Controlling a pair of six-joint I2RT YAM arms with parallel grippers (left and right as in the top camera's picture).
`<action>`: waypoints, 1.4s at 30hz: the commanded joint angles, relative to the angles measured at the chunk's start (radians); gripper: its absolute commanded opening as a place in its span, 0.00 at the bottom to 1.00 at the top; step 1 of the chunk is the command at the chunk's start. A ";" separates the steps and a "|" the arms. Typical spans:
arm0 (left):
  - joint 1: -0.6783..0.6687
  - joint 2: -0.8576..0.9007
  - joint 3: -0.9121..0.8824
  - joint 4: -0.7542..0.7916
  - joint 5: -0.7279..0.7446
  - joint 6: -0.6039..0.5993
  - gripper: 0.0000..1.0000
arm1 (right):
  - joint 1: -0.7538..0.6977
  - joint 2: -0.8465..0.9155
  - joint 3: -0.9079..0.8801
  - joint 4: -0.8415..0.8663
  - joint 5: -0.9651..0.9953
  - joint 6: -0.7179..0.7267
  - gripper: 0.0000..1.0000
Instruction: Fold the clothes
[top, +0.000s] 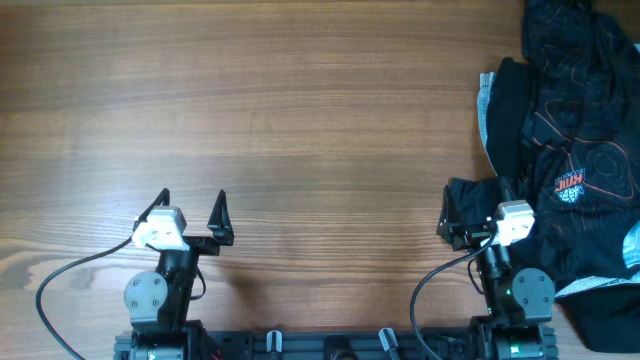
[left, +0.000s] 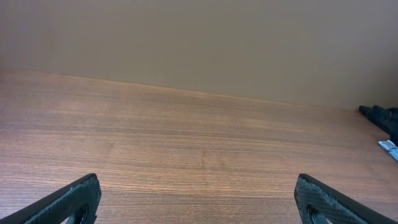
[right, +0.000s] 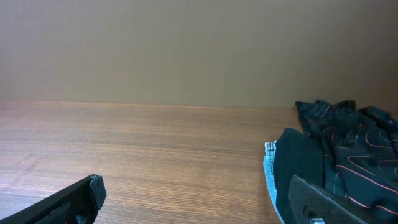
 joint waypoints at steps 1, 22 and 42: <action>0.005 -0.007 -0.004 -0.003 -0.009 -0.010 1.00 | 0.004 0.003 -0.001 0.003 0.006 -0.008 1.00; 0.005 0.809 0.867 -0.705 -0.032 -0.055 1.00 | 0.004 0.805 0.763 -0.688 0.015 0.196 1.00; 0.005 0.931 0.871 -0.711 -0.032 -0.055 1.00 | 0.002 1.563 0.760 -0.828 0.137 0.465 0.04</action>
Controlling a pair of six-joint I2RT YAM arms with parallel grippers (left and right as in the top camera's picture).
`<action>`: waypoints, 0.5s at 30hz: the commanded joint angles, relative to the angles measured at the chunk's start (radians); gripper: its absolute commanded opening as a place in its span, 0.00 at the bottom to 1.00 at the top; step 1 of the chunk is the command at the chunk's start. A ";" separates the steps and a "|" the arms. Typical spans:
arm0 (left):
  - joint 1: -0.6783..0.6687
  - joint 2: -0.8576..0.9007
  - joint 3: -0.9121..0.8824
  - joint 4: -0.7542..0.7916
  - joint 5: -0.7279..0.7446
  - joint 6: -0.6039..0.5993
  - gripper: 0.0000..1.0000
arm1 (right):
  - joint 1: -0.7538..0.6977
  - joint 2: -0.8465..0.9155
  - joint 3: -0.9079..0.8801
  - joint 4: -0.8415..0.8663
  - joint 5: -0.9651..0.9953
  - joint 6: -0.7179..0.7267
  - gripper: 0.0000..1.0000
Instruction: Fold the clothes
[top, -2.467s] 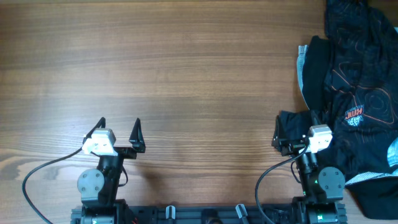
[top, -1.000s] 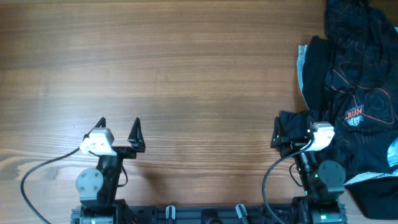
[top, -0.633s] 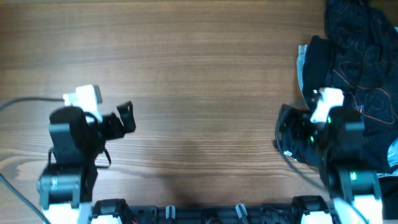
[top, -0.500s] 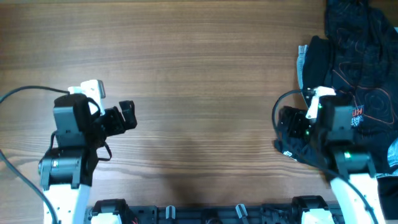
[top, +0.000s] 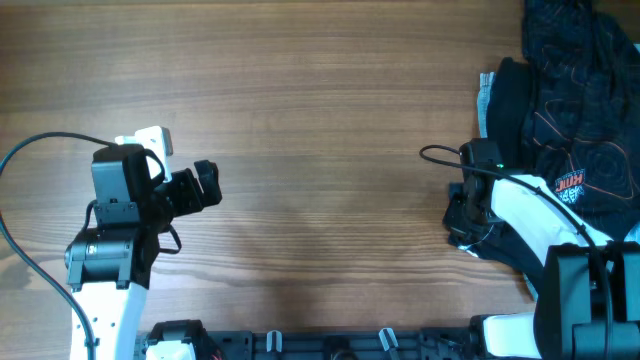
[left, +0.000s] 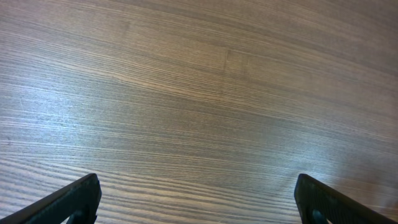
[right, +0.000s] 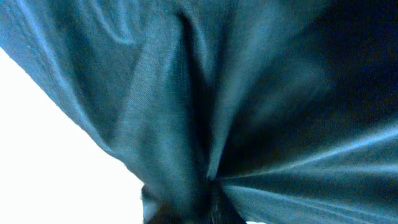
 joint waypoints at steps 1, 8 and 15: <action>0.003 0.002 0.020 0.002 -0.005 -0.003 1.00 | 0.002 -0.011 0.025 -0.008 -0.090 -0.057 0.04; 0.003 0.002 0.020 0.003 -0.005 -0.002 1.00 | 0.030 -0.196 0.356 -0.129 -0.346 -0.337 0.04; 0.003 0.002 0.020 0.003 -0.005 -0.003 1.00 | 0.349 -0.151 0.362 -0.048 -0.399 -0.282 0.05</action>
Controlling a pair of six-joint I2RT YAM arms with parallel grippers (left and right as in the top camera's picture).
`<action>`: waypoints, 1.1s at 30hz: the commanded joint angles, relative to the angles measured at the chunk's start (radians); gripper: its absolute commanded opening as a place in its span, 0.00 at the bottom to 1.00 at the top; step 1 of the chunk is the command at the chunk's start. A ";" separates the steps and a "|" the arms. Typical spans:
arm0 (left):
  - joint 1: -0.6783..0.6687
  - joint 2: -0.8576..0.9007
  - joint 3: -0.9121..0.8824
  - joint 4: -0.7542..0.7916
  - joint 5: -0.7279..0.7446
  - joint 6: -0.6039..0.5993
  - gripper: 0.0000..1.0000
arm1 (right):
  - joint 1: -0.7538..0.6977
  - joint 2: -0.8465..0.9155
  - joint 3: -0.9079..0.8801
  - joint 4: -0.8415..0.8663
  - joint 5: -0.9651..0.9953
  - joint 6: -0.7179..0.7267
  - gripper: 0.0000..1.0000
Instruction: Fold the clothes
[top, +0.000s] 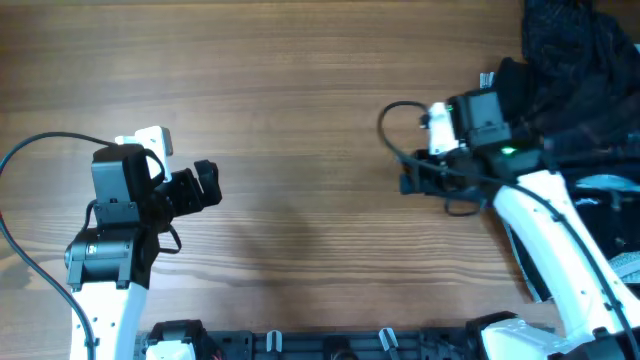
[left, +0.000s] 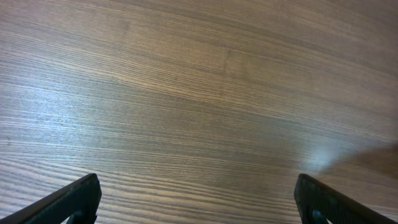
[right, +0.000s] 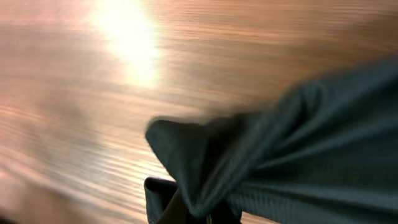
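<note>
A heap of dark clothes (top: 585, 70) with thin orange line prints lies at the table's far right. My right gripper (top: 410, 182) is left of the heap, over bare wood. It is shut on a bunched fold of dark cloth (right: 292, 149), which trails back toward the heap. That fold hides the jaws in the right wrist view. My left gripper (top: 208, 186) hangs over the left half of the table. It is open, its two dark fingertips (left: 71, 200) wide apart with only wood grain between them.
The wooden table (top: 300, 90) is the only surface in view. A pale blue piece of fabric (top: 600, 182) shows at the right edge beside my right arm. Cables loop from both arms, and the arm bases stand along the front edge.
My right gripper has moved left and farther from the front edge, off the heap's left border. The dark cloth is still clamped in it. The left arm has not moved.
First both arms sat at the front edge with open grippers, the right one beside the heap. Then the left stood open over the left half of the table and the right was down in the heap's edge. Now the right holds that cloth left of the heap.
</note>
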 joint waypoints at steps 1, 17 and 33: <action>0.004 0.002 0.020 0.003 -0.005 -0.003 1.00 | 0.159 0.060 0.008 0.101 -0.057 0.048 0.05; -0.002 0.059 0.020 0.130 0.248 -0.130 1.00 | 0.238 0.180 0.008 0.476 0.084 0.186 1.00; -0.472 0.837 0.020 0.349 0.294 -0.272 0.15 | -0.156 0.050 0.008 0.098 0.132 0.159 1.00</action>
